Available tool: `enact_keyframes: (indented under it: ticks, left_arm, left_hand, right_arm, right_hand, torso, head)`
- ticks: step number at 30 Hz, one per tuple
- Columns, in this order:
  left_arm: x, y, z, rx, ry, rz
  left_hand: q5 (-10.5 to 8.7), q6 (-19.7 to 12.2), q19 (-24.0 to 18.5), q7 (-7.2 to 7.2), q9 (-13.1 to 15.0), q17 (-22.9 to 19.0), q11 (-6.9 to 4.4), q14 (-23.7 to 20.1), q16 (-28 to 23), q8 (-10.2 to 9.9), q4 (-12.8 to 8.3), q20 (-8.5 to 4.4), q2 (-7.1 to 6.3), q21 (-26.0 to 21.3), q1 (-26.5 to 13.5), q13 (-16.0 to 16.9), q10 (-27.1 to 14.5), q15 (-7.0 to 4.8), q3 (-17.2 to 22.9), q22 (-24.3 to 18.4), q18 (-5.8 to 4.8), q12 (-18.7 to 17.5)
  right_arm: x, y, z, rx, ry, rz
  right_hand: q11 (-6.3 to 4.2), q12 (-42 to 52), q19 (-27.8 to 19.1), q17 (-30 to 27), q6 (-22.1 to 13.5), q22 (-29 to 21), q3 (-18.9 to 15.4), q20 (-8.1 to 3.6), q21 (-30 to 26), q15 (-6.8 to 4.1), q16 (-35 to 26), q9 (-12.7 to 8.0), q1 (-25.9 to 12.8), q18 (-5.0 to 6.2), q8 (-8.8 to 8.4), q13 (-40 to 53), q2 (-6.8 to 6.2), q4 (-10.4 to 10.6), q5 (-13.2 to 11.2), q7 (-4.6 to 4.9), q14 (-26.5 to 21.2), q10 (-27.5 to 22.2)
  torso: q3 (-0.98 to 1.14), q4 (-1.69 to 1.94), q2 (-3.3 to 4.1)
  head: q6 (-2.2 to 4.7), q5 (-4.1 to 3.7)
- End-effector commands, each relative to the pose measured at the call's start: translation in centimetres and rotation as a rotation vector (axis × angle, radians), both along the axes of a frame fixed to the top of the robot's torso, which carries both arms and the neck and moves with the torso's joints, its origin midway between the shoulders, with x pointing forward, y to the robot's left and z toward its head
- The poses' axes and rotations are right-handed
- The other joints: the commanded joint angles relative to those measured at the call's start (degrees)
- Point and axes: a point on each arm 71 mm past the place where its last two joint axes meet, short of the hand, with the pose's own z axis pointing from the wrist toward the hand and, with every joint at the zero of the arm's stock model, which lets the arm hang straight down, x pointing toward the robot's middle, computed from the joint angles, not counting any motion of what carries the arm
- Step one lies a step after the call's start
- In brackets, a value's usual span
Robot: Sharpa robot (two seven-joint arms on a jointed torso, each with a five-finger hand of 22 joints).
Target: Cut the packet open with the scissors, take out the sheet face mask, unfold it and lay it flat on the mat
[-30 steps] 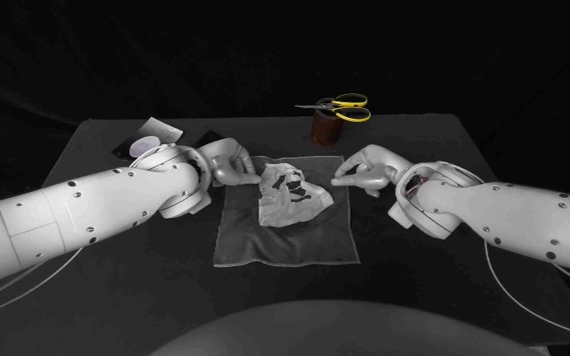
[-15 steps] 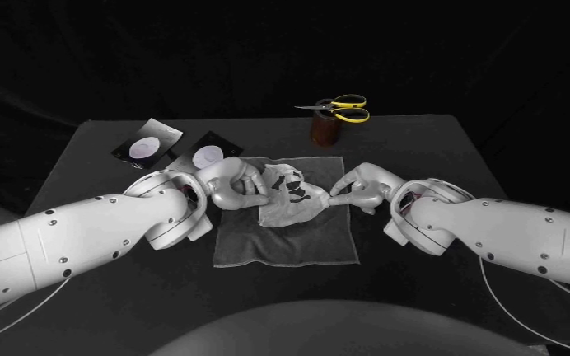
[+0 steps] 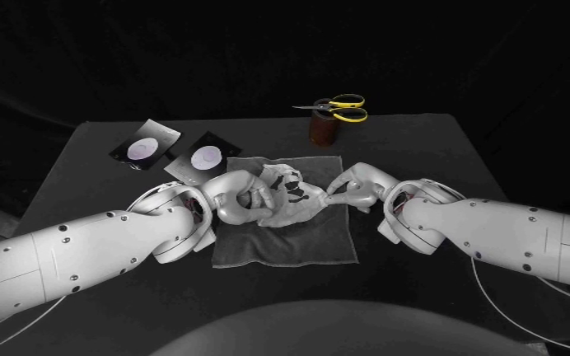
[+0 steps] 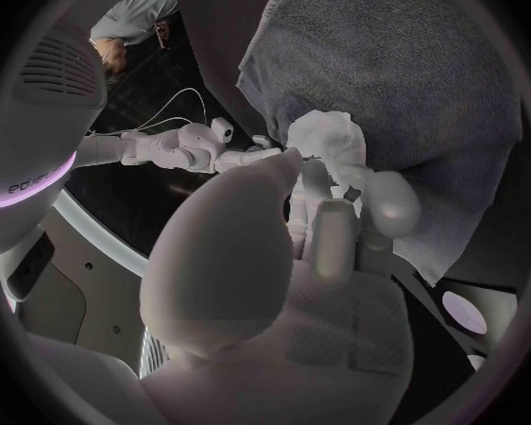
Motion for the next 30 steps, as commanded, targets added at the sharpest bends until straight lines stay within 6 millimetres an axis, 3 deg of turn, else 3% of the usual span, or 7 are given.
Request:
enact_keyframes:
  ticks: [1, 8, 15, 30]
  left_arm:
    - [-0.1, -0.3, 0.1, 0.010, -0.037, -0.036]
    - [-0.4, -0.3, -0.5, 0.083, 0.002, -0.069]
    - [-0.5, -0.1, -0.9, 0.150, 0.023, -0.080]
    - [-0.4, -0.2, -1.0, 0.171, 0.024, -0.079]
  left_hand:
    - [0.16, 0.6, 0.3, 0.10, -0.1, 0.3, -0.02, 0.8, 0.3, -0.4, 0.0, 0.03, -0.42, 0.3, -0.1, 0.4, 0.6, 0.09, 0.5, 0.2, -0.44, 0.6]
    - [0.15, 2.7, 0.9, -0.25, -0.2, 1.3, -0.25, 1.2, 0.8, -0.4, -0.8, -0.05, -1.32, 1.2, -0.9, 3.4, 2.2, -0.07, 0.5, 1.1, -0.64, 2.9]
    - [0.15, 2.5, 1.9, -0.14, -0.4, 2.7, -0.22, 1.6, 1.3, -0.8, -1.1, -0.13, -2.09, 2.5, -1.4, 4.0, 2.4, -0.10, 0.1, 2.6, -1.01, 3.4]
    - [0.15, 1.6, 2.7, 0.06, -0.8, 3.9, -0.10, 2.1, 1.9, -2.1, -1.4, -0.10, -1.95, 3.6, -1.8, 6.2, 3.9, -0.01, 0.2, 3.9, -1.30, 4.9]
  right_arm:
    - [0.1, 0.0, 0.1, 0.001, -0.030, 0.006]
    - [0.3, 0.0, 0.1, -0.001, -0.041, 0.003]
    - [0.3, 0.2, 0.1, -0.001, -0.050, 0.014]
    - [0.5, 1.1, -0.8, -0.017, 0.010, 0.067]
  right_hand:
    - [0.06, 0.4, 0.1, 14.9, -0.1, 0.0, 0.0, 0.13, -0.2, -0.09, 0.3, -0.1, 0.6, -0.01, -0.37, 13.4, -0.01, -0.5, -0.2, 0.35, 6.0, 5.4]
    - [0.06, 0.3, 0.0, 14.8, -0.1, 0.0, 0.0, 0.13, -0.3, -0.08, 0.3, -0.1, 0.7, 0.00, -0.37, 13.3, 0.03, -0.5, -0.2, 0.36, 6.0, 5.3]
    - [0.12, 0.3, -0.1, 14.7, -0.2, -0.1, 0.0, 0.16, -0.4, -0.04, 0.3, -0.2, 1.0, 0.04, -0.51, 13.3, 0.04, -0.8, -0.2, 0.44, 6.0, 5.3]
    - [0.05, 0.7, -0.1, 14.9, 0.5, 0.0, 0.0, 0.19, -0.4, -0.05, 0.3, -0.1, 1.2, 0.03, -0.23, 13.7, 0.38, -1.0, -0.2, 0.30, 6.0, 5.5]
  torso:
    - [-0.02, 0.05, -0.02]
    - [-0.07, 0.07, -0.02]
    - [-0.02, 0.04, -0.02]
    - [-0.01, 0.10, -0.02]
  head:
    - [0.00, 0.04]
    - [0.00, 0.12]
    - [0.00, 0.22]
    - [0.00, 0.07]
